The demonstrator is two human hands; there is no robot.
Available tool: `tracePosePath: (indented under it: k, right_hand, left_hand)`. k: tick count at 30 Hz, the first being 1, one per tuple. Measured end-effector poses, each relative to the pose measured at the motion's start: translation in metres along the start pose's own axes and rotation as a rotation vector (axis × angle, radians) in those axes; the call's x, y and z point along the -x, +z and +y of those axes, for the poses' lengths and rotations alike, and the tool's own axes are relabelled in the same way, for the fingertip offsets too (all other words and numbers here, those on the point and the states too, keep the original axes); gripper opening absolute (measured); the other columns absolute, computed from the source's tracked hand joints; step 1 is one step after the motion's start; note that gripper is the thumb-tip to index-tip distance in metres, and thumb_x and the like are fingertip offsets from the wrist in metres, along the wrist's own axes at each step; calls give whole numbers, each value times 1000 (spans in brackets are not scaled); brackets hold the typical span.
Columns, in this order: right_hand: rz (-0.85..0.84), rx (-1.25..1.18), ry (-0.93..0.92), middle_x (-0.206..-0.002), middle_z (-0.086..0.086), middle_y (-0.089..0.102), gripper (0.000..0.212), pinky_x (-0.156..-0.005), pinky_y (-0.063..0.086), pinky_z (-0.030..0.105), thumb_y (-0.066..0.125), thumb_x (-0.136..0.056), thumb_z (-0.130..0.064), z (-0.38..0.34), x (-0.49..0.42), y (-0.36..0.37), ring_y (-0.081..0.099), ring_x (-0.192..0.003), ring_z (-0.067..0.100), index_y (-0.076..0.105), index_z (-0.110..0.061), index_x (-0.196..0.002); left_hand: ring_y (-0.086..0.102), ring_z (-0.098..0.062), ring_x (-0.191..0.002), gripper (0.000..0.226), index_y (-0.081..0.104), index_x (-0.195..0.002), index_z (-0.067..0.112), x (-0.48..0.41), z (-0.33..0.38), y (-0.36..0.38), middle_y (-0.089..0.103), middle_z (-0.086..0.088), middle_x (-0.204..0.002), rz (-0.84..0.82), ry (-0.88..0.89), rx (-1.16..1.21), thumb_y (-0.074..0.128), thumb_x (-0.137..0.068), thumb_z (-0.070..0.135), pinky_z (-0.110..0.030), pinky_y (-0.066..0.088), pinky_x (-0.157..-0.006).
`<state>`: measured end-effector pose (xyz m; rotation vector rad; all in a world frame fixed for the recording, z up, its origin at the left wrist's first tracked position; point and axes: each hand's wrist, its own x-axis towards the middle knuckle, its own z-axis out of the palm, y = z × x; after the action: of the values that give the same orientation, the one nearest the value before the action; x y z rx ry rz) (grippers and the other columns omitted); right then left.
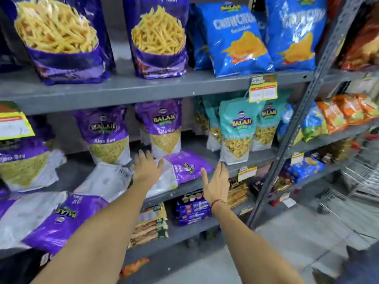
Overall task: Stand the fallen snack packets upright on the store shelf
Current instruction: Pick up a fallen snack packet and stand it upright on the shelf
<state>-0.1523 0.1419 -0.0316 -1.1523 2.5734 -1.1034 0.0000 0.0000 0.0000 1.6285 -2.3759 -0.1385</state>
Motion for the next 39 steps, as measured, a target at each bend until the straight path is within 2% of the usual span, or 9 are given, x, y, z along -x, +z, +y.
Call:
tracePosePath:
  k: [7,10,15,19,21,26,30,34,39]
  right_hand:
    - [-72,-471,403,-151,20,27,75,-112,24,45,38,-93,-54,-37,24,62,23,-140,34,21,-5,-147]
    - [-111,-670,566,-142,24,39,75,-106,36,45,39,-90,-58,-48,29,75,39,-130,39,33,-2,-139]
    - [-240,-1039,800,-124,17,58,118,-93,51,48,50,-45,-88,-44,27,115,61,-106,35,35,-12,-134]
    - [-308,-1160,842,-129,15,55,115,-93,52,47,58,-51,-85,-60,29,106,60,-110,35,32,-17,-139]
    - [-297,-1199,854,-134,14,51,96,-94,51,47,59,-68,-73,-71,30,98,56,-114,35,33,-15,-140]
    - [-239,-1100,861,-132,15,51,78,-90,50,42,55,-85,-56,-72,19,91,55,-113,33,35,-3,-137]
    - [-388,-1152,833,-121,3,61,95,-67,54,32,63,-62,-76,-60,8,76,63,-99,24,48,-15,-133]
    - [-607,-1182,794,-68,3,75,39,-44,54,23,58,-85,-51,-39,0,49,71,-56,18,66,-14,-96]
    - [-705,-1198,752,-83,4,73,39,-41,51,22,57,-84,-50,-31,-4,23,69,-62,19,68,-17,-101]
  left_hand:
    - [42,-35,-128,69,48,-128,0,14,2,31,52,-22,-133,-74,-33,-129,35,-90,56,-42,34,-101]
    - [60,-33,-104,59,64,-105,4,15,13,18,68,-18,-106,-26,62,-204,33,-92,53,-37,38,-88]
    - [63,-35,-98,42,67,-98,8,-16,-3,-5,69,-17,-100,-90,82,-48,39,-93,38,-39,43,-88]
    - [37,-36,-135,64,32,-144,12,-29,-30,-3,38,-18,-148,-413,-44,38,39,-93,50,-43,35,-107]
    - [26,-35,-141,74,19,-148,11,-26,-30,4,24,-17,-155,-534,-61,54,33,-93,57,-45,29,-112]
    - [37,-37,-134,87,37,-140,3,-28,-23,5,36,-19,-150,-541,-60,71,36,-84,70,-43,35,-106]
    - [63,-27,-97,86,57,-115,6,-29,-23,-1,63,-13,-114,-669,-286,516,49,-69,78,-35,49,-83]
    - [64,-26,-96,78,64,-109,13,-24,-17,-12,70,-13,-105,-915,-380,825,56,-65,77,-34,49,-85]
    - [70,-24,-92,56,68,-102,17,-15,-9,-21,72,-8,-107,-1092,-366,1068,60,-72,63,-37,57,-81]
